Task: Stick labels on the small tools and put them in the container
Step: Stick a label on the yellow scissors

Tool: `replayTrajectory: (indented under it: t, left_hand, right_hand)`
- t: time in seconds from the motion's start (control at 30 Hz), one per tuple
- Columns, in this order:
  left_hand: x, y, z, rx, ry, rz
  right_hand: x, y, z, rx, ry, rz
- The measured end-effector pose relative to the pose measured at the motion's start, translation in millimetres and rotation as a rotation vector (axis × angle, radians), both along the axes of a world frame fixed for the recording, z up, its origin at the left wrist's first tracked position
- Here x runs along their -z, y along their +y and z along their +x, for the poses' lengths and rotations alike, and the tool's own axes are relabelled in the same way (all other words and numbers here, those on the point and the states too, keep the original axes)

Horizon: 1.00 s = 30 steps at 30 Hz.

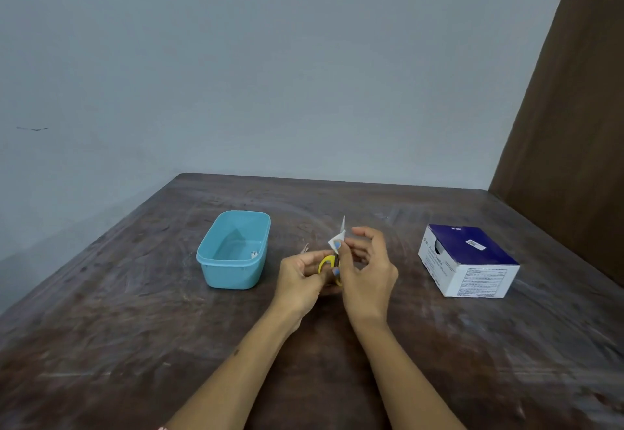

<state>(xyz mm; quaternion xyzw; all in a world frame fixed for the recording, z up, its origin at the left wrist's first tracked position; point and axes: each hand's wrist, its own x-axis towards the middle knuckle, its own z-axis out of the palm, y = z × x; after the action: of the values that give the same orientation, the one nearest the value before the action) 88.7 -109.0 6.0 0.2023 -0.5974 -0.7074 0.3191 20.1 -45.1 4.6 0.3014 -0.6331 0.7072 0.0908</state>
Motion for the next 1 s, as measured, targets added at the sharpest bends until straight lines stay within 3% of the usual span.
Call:
replayTrajectory:
  t: [0.1,0.33,0.53,0.77,1.0]
  left_hand:
    - [-0.9,0.6,0.1,0.060,-0.008,0.001]
    - [-0.5,-3.8,0.0,-0.020,0.040,-0.012]
    - [-2.4,-3.1,0.8,0.084,-0.039,0.019]
    - [-0.4,-5.1,1.7,0.021,-0.002,-0.001]
    - [1.5,-0.8,0.7,0.127,-0.105,-0.036]
  right_hand:
    - [-1.9,0.6,-1.1,0.036,-0.015,-0.008]
    - [8.4,-5.4,-5.5,0.064,0.041,0.146]
    - [0.2,-0.5,-2.3,0.053,-0.050,0.024]
    - [7.8,-6.7,-4.4,0.050,-0.010,0.083]
    - [1.4,-0.8,-8.1,0.138,-0.074,-0.010]
